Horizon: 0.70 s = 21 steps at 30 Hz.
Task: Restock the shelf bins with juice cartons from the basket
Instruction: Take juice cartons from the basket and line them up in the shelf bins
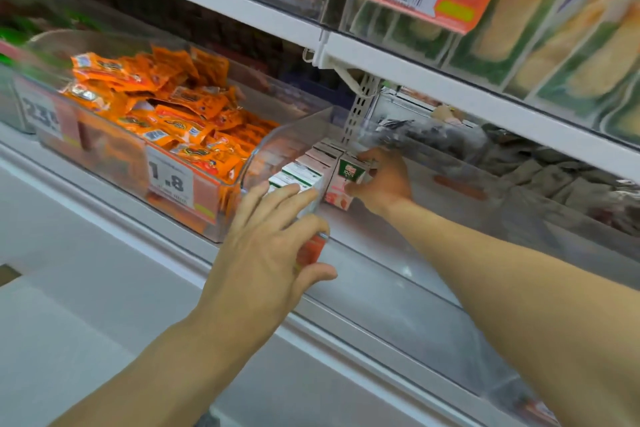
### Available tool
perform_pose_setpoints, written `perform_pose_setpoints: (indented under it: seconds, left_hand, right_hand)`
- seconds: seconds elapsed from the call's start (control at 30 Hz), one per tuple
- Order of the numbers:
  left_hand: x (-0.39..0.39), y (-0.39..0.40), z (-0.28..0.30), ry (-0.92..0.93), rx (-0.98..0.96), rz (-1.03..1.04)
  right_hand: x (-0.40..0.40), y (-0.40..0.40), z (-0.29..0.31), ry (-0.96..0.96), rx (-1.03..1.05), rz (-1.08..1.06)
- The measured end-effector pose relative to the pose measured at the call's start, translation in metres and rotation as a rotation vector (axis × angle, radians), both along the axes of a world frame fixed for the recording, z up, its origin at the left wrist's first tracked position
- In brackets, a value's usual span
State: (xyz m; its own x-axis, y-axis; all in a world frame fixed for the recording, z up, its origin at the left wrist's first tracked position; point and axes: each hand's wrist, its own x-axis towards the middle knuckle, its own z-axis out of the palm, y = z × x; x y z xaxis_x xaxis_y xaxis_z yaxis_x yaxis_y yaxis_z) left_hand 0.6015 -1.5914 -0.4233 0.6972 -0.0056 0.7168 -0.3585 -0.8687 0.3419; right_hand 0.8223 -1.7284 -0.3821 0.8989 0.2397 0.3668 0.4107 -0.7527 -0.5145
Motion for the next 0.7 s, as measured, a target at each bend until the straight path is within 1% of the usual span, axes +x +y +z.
perform_pose_setpoints:
  seconds: [0.1,0.17,0.23,0.33,0.37,0.47,0.53,0.6,0.63,0.67,0.7]
  left_hand:
    - [0.001,0.0,0.0,-0.004,-0.005,0.007]
    - [0.003,0.001,0.001,0.004,0.0,0.022]
    - [0.002,0.001,0.003,0.026,0.009,0.03]
    - [-0.002,-0.001,0.006,0.082,0.04,0.064]
    - [-0.003,-0.002,0.008,0.105,0.065,0.087]
    - [-0.013,-0.012,0.017,0.18,0.159,0.19]
    - [-0.026,-0.026,0.027,0.147,0.157,0.211]
    - [-0.045,-0.051,0.039,0.022,0.077,0.153]
    - [-0.056,-0.067,0.042,-0.003,0.034,0.094]
    - [-0.067,-0.084,0.044,0.031,-0.005,0.01]
    - [-0.078,-0.102,0.042,0.118,-0.04,-0.078]
  right_hand:
    - [-0.007,-0.001,-0.006,-0.028,0.057,0.011]
    - [-0.009,-0.002,-0.004,-0.015,0.008,0.013]
    - [-0.014,-0.002,0.007,0.012,-0.033,-0.003]
    - [-0.035,-0.004,0.034,0.052,0.039,-0.053]
    - [-0.049,-0.008,0.044,0.04,0.06,-0.034]
    - [-0.119,-0.038,0.069,-0.122,0.161,0.17]
    - [-0.18,-0.069,0.077,-0.243,0.222,0.339]
    - [-0.234,-0.109,0.072,-0.28,0.214,0.454]
    - [-0.257,-0.131,0.063,-0.268,0.195,0.489]
    - [-0.276,-0.153,0.051,-0.238,0.174,0.503]
    - [-0.292,-0.174,0.035,-0.197,0.157,0.498]
